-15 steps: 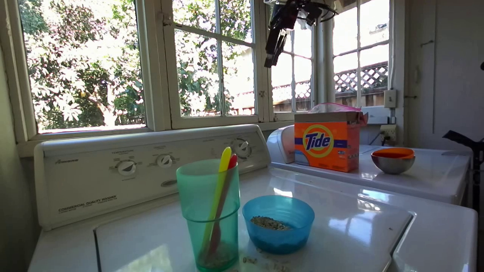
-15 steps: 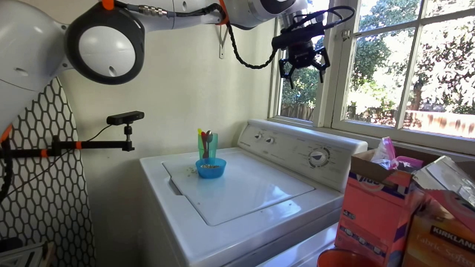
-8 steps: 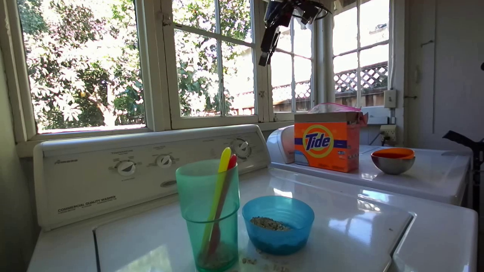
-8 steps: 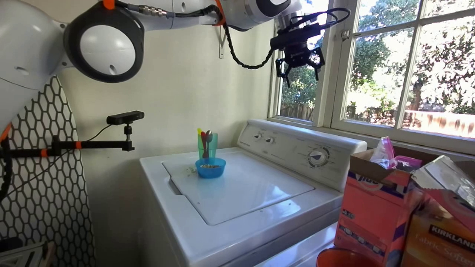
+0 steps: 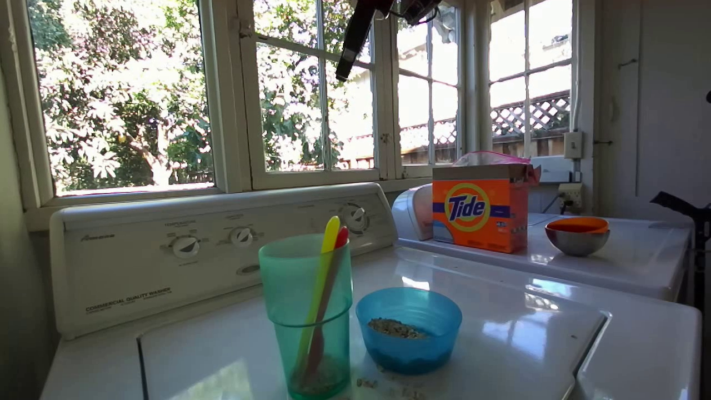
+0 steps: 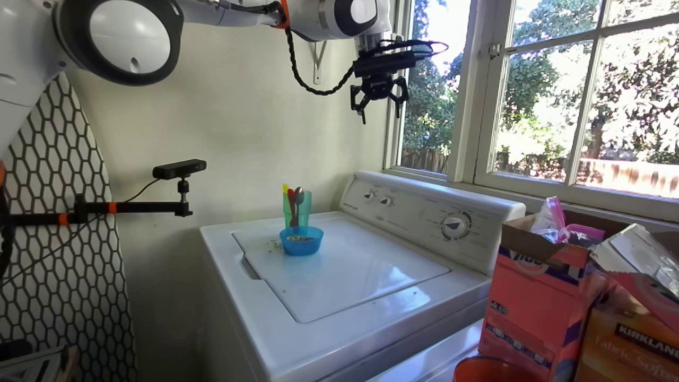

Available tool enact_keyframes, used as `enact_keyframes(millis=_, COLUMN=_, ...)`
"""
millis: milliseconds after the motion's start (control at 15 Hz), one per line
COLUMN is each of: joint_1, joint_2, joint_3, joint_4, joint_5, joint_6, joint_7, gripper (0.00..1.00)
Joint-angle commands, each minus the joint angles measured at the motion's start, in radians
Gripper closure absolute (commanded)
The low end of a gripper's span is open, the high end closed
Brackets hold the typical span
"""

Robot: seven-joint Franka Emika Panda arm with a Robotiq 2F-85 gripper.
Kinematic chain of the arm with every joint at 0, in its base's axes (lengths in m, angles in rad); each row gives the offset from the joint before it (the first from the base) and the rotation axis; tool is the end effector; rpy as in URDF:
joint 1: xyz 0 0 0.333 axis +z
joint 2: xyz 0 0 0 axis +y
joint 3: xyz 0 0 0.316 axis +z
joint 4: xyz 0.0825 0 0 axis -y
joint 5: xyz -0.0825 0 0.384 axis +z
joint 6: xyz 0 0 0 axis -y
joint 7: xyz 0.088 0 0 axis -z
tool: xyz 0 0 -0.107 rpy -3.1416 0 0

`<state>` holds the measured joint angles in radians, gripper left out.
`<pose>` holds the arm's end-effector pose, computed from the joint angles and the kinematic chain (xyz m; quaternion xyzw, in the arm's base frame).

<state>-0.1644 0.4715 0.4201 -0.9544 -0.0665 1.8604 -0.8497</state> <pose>0.6967 0.0808 0.6725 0.8467 0.4754 0.2383 0.0180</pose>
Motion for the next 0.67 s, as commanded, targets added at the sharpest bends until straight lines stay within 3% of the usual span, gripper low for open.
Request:
enact_keyframes(millis=0, joint_1=-0.044, joint_2=-0.174, joint_3=-0.006, joint_4=-0.24, joint_5=-0.002, joint_6=0.009, joint_7=0.027, gripper=0.0)
enact_keyframes(millis=467, joint_1=-0.027, joint_2=-0.384, joint_3=-0.054, joint_4=-0.552, joint_5=-0.201, joint_6=-0.033, joint_7=0.247, gripper=0.0)
enact_keyframes(millis=533, joint_1=-0.034, joint_2=-0.412, joint_3=-0.056, joint_4=-0.603, joint_5=-0.223, joint_6=0.009, joint_7=0.273, gripper=0.0)
enact_keyframes(millis=600, joint_1=-0.027, joint_2=-0.312, joint_3=-0.043, joint_4=-0.453, joint_5=-0.182, joint_6=-0.025, joint_7=0.218, gripper=0.0)
